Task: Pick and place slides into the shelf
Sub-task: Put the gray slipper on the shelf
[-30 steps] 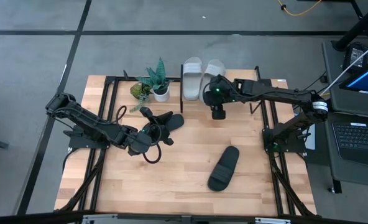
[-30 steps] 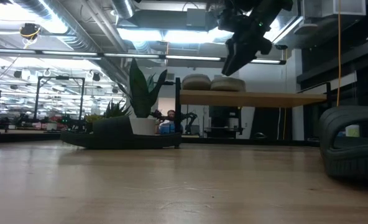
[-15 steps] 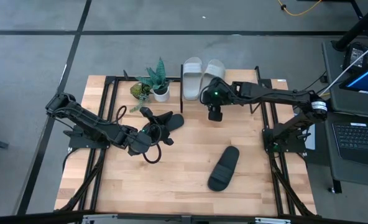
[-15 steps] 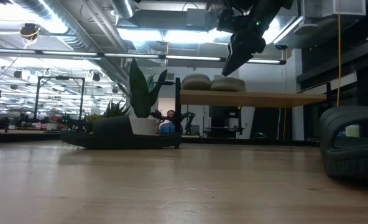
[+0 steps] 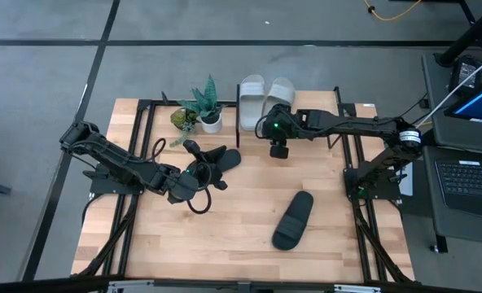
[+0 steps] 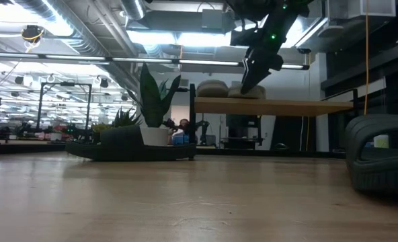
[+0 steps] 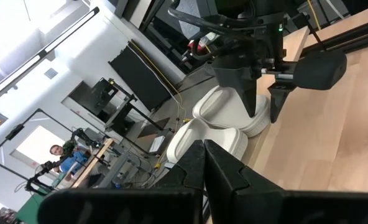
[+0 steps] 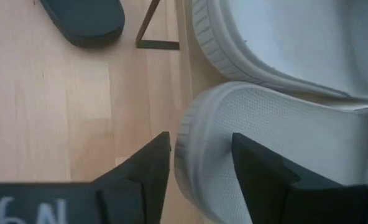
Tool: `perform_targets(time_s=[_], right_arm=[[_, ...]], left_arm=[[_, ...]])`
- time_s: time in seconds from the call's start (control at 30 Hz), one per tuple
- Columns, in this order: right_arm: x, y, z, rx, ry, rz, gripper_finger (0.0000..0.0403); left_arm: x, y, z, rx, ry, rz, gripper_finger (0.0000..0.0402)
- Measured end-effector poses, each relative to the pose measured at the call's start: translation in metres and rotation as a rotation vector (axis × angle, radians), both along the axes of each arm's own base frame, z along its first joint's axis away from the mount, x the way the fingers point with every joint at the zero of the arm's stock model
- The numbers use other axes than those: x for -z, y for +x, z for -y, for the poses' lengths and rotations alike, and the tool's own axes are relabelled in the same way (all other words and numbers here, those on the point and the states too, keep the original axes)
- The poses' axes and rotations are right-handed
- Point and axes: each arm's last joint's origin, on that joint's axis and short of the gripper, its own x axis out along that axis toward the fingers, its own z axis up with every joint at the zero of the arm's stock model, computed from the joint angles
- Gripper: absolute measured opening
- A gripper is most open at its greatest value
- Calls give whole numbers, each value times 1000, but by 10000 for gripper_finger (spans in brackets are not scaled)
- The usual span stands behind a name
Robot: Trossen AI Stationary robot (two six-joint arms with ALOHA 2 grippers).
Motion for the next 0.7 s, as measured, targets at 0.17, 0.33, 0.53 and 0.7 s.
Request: perform_targets(time_s=[0.17,0.33,0.53,0.7], right_arm=[[0,0,0,-1,0,-1,124],[0,0,0,2,2,0,56],[-1,-2,0,19,-19,-9,18],[0,-3,0,34,-38,-34,18]], left_arm=[[0,0,0,2,0,0,2],[0,1,1,37,-9,-4,2],[0,1,1,58,-14,-5,2],[0,1,1,58,-16,-3,2]])
